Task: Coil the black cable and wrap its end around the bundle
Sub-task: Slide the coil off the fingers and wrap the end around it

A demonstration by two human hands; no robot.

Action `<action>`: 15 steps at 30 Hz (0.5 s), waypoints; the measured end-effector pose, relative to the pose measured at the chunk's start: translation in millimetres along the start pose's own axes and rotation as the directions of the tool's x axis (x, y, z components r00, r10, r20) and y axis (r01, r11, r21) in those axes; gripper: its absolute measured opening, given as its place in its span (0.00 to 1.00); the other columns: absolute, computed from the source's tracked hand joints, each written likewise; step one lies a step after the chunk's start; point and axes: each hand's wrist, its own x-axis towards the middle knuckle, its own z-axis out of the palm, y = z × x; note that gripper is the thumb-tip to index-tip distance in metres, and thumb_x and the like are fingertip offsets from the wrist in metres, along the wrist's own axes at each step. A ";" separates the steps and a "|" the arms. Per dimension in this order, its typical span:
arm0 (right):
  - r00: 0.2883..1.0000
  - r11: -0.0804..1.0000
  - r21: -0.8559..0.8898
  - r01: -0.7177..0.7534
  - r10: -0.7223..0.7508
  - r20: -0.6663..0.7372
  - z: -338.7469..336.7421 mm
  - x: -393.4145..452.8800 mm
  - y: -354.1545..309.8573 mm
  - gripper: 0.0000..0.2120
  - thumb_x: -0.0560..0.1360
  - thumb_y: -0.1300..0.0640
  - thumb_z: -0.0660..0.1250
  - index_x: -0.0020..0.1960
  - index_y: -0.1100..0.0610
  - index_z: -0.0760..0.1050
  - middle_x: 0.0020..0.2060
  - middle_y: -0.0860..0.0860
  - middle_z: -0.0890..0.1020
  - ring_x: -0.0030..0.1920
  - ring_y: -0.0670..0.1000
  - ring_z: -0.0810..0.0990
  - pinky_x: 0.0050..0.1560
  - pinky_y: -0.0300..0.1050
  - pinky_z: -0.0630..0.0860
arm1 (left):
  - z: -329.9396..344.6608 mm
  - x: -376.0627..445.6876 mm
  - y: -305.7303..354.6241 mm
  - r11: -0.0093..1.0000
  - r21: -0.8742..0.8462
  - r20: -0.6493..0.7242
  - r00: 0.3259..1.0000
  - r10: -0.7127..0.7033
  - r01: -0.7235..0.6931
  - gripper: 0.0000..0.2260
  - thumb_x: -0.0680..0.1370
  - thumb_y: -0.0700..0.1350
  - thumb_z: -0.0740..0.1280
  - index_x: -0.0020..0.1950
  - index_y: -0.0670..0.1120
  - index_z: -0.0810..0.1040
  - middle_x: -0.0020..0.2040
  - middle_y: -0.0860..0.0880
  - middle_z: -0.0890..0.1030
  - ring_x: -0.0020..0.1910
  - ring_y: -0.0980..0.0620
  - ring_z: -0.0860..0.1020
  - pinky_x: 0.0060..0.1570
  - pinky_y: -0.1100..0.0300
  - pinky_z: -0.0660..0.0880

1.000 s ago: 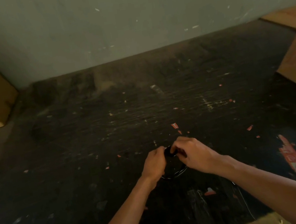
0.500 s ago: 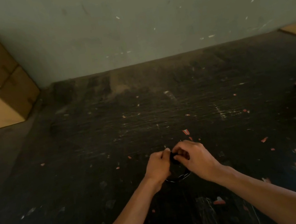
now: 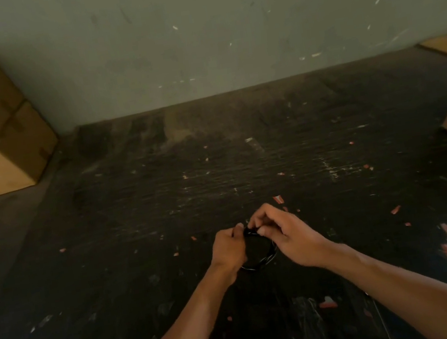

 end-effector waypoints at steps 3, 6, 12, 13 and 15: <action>0.991 0.979 0.155 -0.132 0.128 0.033 1.3 1.5 0.1 0.07 0.79 0.60 0.64 0.51 0.48 0.74 0.49 0.50 0.81 0.49 0.47 0.81 0.47 0.41 0.79 | -2.9 4.0 -1.5 0.999 -0.021 -0.012 0.999 0.048 -0.048 0.17 0.84 0.50 0.56 0.50 0.42 0.81 0.30 0.51 0.73 0.26 0.57 0.70 0.30 0.61 0.70; 0.948 0.852 0.448 -0.269 0.317 -0.034 8.4 5.1 1.0 0.06 0.78 0.55 0.66 0.53 0.55 0.76 0.48 0.55 0.82 0.45 0.49 0.83 0.47 0.45 0.81 | -5.7 5.1 -4.5 0.989 -0.009 -0.063 0.987 0.145 -0.146 0.16 0.84 0.51 0.56 0.46 0.45 0.79 0.32 0.50 0.76 0.24 0.60 0.72 0.27 0.64 0.70; 0.806 0.742 0.486 -0.462 0.580 -0.119 28.9 10.4 5.2 0.07 0.75 0.66 0.68 0.51 0.57 0.76 0.47 0.56 0.81 0.45 0.53 0.82 0.48 0.47 0.82 | -2.3 8.5 -9.8 0.956 0.086 -0.140 0.947 0.290 -0.280 0.14 0.83 0.51 0.58 0.44 0.49 0.79 0.37 0.48 0.80 0.31 0.58 0.78 0.34 0.62 0.77; 0.797 0.740 0.475 -0.477 0.591 -0.120 30.7 10.8 5.3 0.09 0.75 0.67 0.67 0.51 0.56 0.76 0.48 0.56 0.81 0.46 0.54 0.82 0.48 0.47 0.82 | -2.0 8.6 -10.6 0.950 0.097 -0.138 0.941 0.309 -0.297 0.14 0.83 0.51 0.58 0.44 0.50 0.79 0.36 0.49 0.79 0.30 0.61 0.77 0.33 0.64 0.76; 0.784 0.722 0.486 -0.494 0.610 -0.110 31.9 11.7 5.1 0.11 0.74 0.68 0.68 0.52 0.55 0.76 0.49 0.56 0.81 0.47 0.54 0.82 0.47 0.46 0.82 | -1.5 8.1 -12.0 0.943 0.096 -0.131 0.935 0.330 -0.319 0.14 0.84 0.50 0.57 0.43 0.51 0.78 0.35 0.51 0.79 0.29 0.63 0.76 0.30 0.68 0.75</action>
